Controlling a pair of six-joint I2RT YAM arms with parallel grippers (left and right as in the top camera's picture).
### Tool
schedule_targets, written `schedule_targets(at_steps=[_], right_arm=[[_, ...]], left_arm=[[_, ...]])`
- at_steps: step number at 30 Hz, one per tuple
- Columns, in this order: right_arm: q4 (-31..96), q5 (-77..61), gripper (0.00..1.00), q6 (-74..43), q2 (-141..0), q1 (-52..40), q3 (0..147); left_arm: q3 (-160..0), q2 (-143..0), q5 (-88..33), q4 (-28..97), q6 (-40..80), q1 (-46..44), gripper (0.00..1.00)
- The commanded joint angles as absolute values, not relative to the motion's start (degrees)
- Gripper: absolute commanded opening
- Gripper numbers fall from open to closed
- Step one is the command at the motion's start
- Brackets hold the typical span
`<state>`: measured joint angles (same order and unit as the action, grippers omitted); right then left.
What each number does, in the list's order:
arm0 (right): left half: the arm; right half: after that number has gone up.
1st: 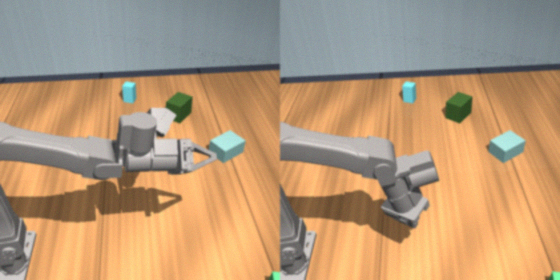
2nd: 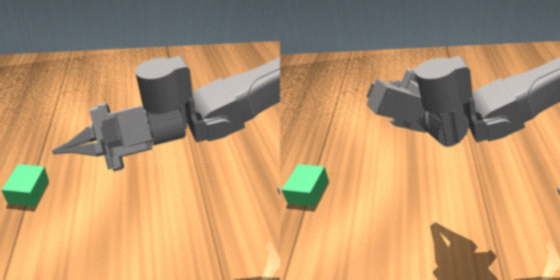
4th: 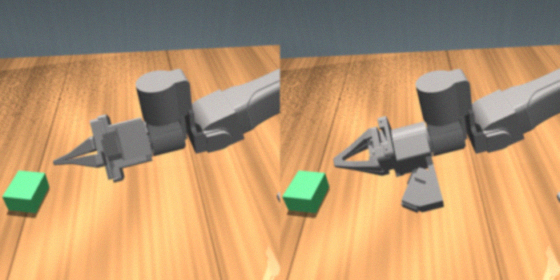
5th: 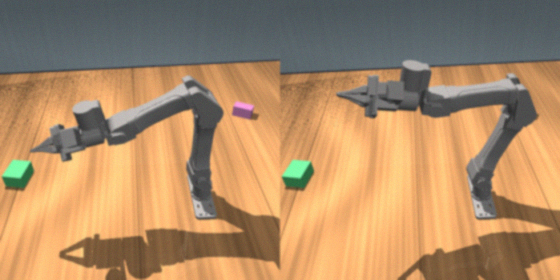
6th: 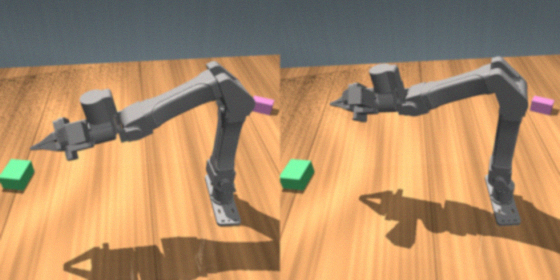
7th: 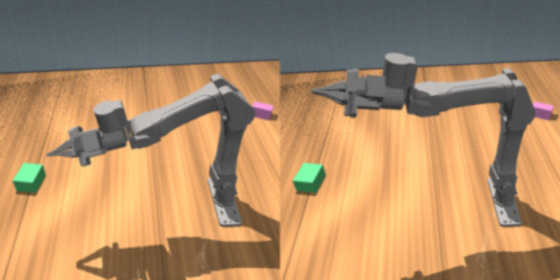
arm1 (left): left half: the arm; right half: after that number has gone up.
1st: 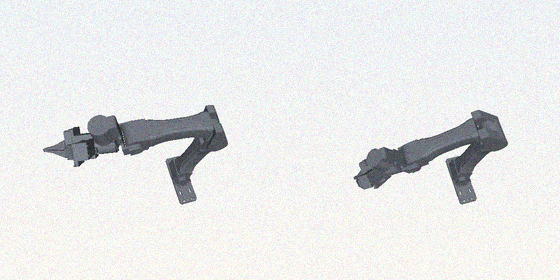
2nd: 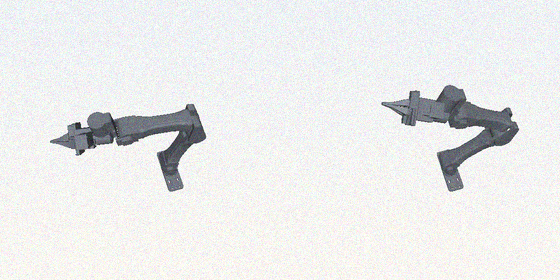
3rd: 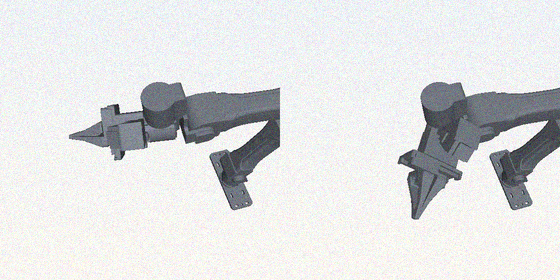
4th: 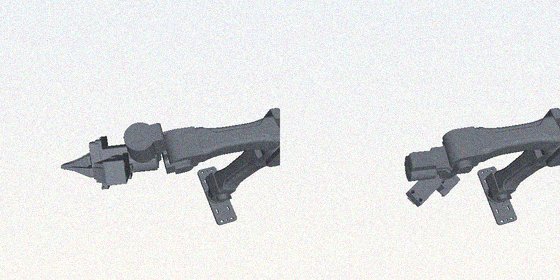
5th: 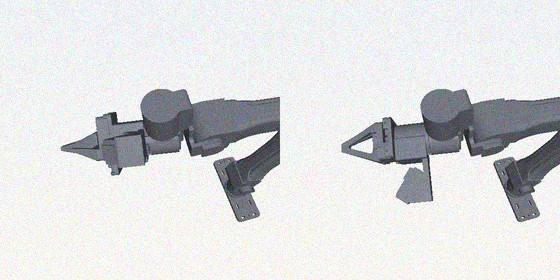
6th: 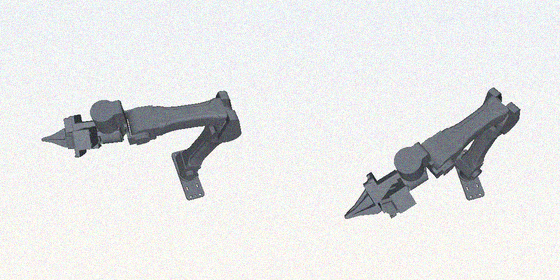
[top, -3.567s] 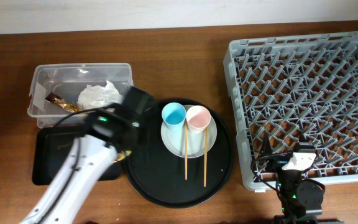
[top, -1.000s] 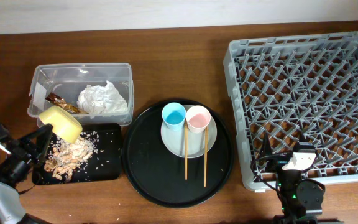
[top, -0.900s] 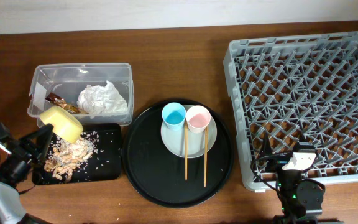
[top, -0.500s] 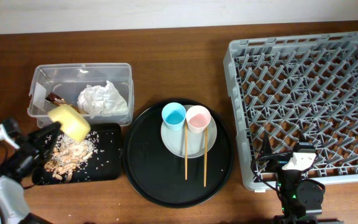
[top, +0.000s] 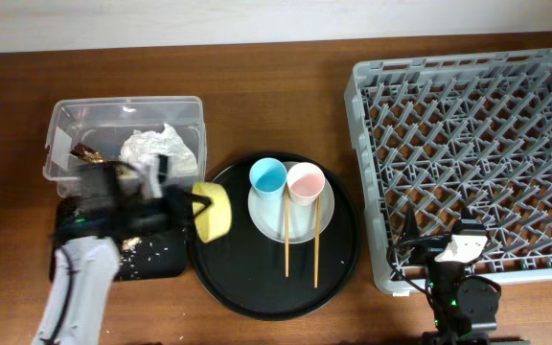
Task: Sort waste into correct bins and load items into the dishwasher rack
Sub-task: 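Set the empty yellow bowl back on the round tray and release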
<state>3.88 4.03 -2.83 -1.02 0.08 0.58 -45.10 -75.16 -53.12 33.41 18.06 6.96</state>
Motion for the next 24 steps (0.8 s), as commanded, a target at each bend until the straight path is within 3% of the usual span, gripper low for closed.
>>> schedule_targets(at_steps=[1, 8, 12, 16, 18, 24], right_arm=[[4.3, 4.3, 0.99, -3.0, -0.7, 0.4, 0.3], [4.3, 4.3, 0.99, -3.0, -0.7, 0.4, 0.3], [4.3, 4.3, 0.99, -3.0, -0.7, 0.4, 0.3], [4.3, 4.3, 0.99, -3.0, -0.7, 0.4, 0.3], [4.3, 4.3, 0.99, -3.0, -0.7, 0.4, 0.3], [4.3, 4.3, 0.99, -3.0, -0.7, 0.4, 0.3]], left_arm=[[-45.0, -73.7, -36.1, 34.0, 23.0, -6.5, 0.01], [-45.0, -73.8, -20.5, 34.9, 29.2, -28.0, 0.0], [-45.0, -73.8, -14.3, 38.2, 30.2, -35.9, 0.01], [-45.0, -73.8, -13.7, 39.8, 30.2, -39.6, 0.38], [-45.1, -73.7, -13.7, 39.7, 30.4, -40.0, 0.52], [-51.3, -73.7, -8.6, 41.1, 30.4, -39.9, 0.52]])
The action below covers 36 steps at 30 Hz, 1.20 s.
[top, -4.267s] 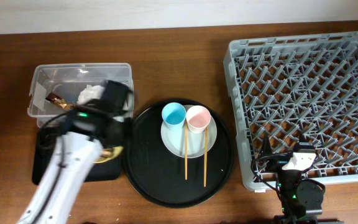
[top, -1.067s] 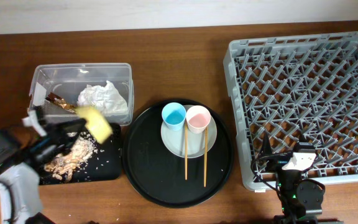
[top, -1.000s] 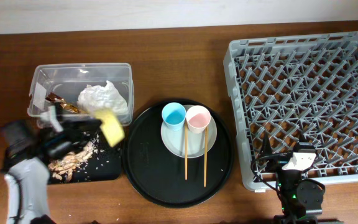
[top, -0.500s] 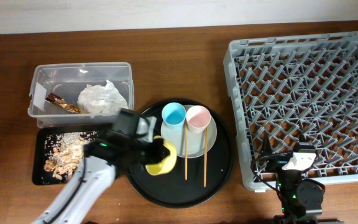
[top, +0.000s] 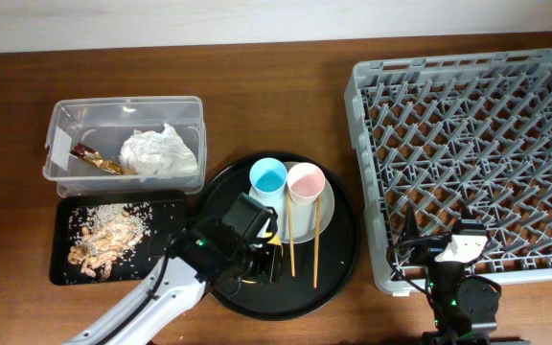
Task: Sort waste into correct bins and load items into the dishwasher rack
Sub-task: 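Set the empty yellow bowl back on the round tray and release, then grasp the blue cup with the left gripper and lift it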
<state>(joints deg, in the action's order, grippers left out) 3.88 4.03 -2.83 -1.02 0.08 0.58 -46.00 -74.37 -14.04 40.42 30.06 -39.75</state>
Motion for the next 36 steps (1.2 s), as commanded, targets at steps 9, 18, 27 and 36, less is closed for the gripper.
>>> schedule_targets(at_steps=[9, 18, 27, 36], right_arm=[[4.3, 4.3, 0.99, -3.0, -0.7, 0.4, 0.3], [4.3, 4.3, 0.99, -3.0, -0.7, 0.4, 0.3], [4.3, 4.3, 0.99, -3.0, -0.7, 0.4, 0.3], [4.3, 4.3, 0.98, -3.0, -0.7, 0.4, 0.3]], left_arm=[[-62.2, -73.7, 16.8, 42.9, 30.3, -39.9, 0.47], [-62.2, -80.8, 16.9, 35.6, 30.4, -35.5, 0.45], [-62.2, -89.3, 8.1, 29.9, 30.3, -30.4, 0.38], [-62.2, -96.2, 3.6, 27.9, 30.3, -30.4, 0.35]])
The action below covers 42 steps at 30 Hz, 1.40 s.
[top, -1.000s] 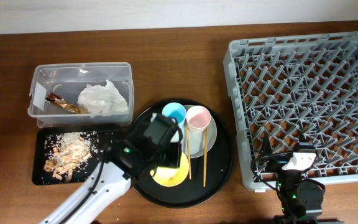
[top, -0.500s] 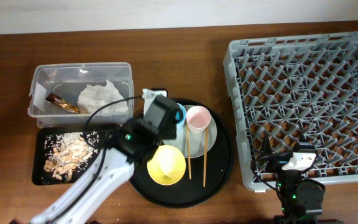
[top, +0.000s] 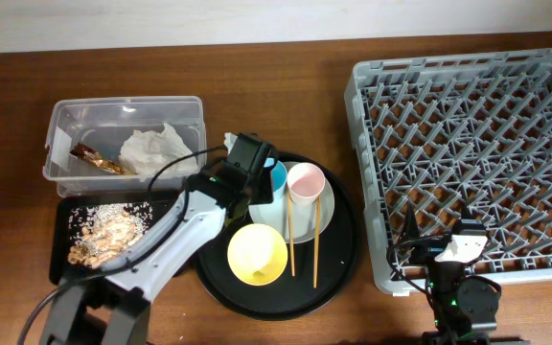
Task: Sort waste into correct bins and load items into the dishwasher rack
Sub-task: 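Grasp the blue cup with the left gripper and lift it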
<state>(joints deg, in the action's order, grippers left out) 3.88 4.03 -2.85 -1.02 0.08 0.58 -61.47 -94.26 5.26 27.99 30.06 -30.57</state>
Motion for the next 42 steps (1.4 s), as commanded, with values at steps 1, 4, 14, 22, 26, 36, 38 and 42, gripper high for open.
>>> schedule_targets(at_steps=[1, 4, 14, 22, 26, 36, 38, 42], right_arm=[[4.3, 4.3, 0.99, -3.0, -0.7, 0.4, 0.3], [4.3, 4.3, 0.98, -3.0, -0.7, 0.4, 0.3], [4.3, 4.3, 0.99, -3.0, -0.7, 0.4, 0.3], [4.3, 4.3, 0.99, -3.0, -0.7, 0.4, 0.3], [4.3, 4.3, 0.99, -3.0, -0.7, 0.4, 0.3], [4.6, -0.2, 0.99, -3.1, -0.7, 0.4, 0.3], [4.6, -0.3, 0.99, -3.4, -0.7, 0.4, 0.3], [3.7, -5.4, 0.99, -12.2, -0.7, 0.4, 0.4]], left_arm=[[-62.2, -96.3, 3.6, 27.9, 30.3, -30.4, 0.33], [-62.2, -96.4, 3.6, 27.9, 30.3, -30.4, 0.25], [-62.2, -96.4, 3.9, 28.1, 30.1, -30.4, 0.0], [-62.2, -89.8, 3.8, 28.1, 30.2, -28.1, 0.0], [-62.2, -80.0, 0.6, 28.1, 30.2, -24.6, 0.0], [-62.2, -67.6, -45.2, 26.5, 30.2, -7.2, 0.0], [-62.2, -67.8, -56.4, 26.4, 30.2, -3.3, 0.0], [-62.2, -67.9, -63.8, 26.1, 30.2, -1.7, 0.0]])
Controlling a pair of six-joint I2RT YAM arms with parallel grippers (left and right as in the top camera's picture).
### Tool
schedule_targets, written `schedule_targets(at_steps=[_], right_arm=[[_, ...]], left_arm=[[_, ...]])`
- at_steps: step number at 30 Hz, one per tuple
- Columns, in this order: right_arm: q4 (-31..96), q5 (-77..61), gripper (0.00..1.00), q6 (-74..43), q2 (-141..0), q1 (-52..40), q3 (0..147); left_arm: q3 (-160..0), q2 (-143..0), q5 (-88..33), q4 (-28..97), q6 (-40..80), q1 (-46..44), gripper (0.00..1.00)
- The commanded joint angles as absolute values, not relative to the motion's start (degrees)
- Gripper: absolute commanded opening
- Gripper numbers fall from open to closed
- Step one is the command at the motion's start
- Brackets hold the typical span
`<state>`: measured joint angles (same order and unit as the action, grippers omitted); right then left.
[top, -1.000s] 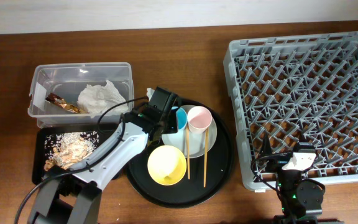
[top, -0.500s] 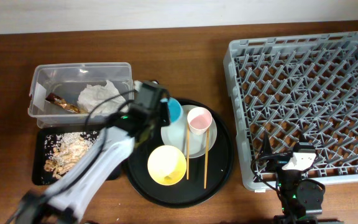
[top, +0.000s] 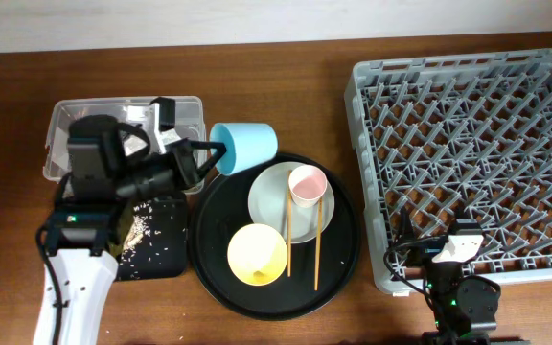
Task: Sort waste into correct bins and load items into the dishwasher rack
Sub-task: 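Grasp the blue cup with the left gripper and lift it, then hand the blue cup from the left gripper to the right gripper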
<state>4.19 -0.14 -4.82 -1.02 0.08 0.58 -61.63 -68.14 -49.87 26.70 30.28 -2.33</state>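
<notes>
My left gripper (top: 211, 156) is shut on the rim of the blue cup (top: 245, 146). It holds the cup tipped on its side above the table, between the clear bin (top: 188, 107) and the round black tray (top: 343, 259). On that tray stand a yellow bowl (top: 257, 254) and a white plate (top: 274, 196). The plate carries the pink cup (top: 307, 184) and two chopsticks (top: 288, 230). The grey dish rack (top: 472, 153) fills the right side. My right gripper (top: 412, 240) rests at the rack's front edge, and its jaws are too small to read.
A black rectangular waste tray (top: 156, 259) with rice scraps lies under my left arm. The arm hides most of the clear bin's contents. The table's far edge meets a white wall at the top.
My left gripper was at the blue cup standing on the plate. Now it holds that cup tipped sideways, up and left of the tray near the bin. The right arm is unchanged.
First my left gripper held the yellow bowl tilted by the black waste tray. Then it was low over the round tray with the bowl. Later the bowl stood upright on the tray and the gripper was at the blue cup, which it now holds off the plate.
</notes>
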Motion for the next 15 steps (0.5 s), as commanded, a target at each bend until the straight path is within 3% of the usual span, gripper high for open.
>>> schedule_targets(at_steps=[1, 9, 15], right_arm=[[3.7, -8.1, 0.99, -12.7, -0.7, 0.4, 0.6], [11.0, -27.4, 0.99, -21.5, -3.0, 0.4, 16.0], [16.8, -50.9, 0.99, -22.0, -19.3, 0.4, 35.9]], left_arm=[[-62.2, -67.9, -64.2, 25.8, 30.2, -1.7, 0.0], [-62.2, -67.9, -64.5, 23.2, 30.4, -1.7, 0.0], [-62.2, -67.9, -68.1, 22.9, 30.4, -1.7, 0.0]])
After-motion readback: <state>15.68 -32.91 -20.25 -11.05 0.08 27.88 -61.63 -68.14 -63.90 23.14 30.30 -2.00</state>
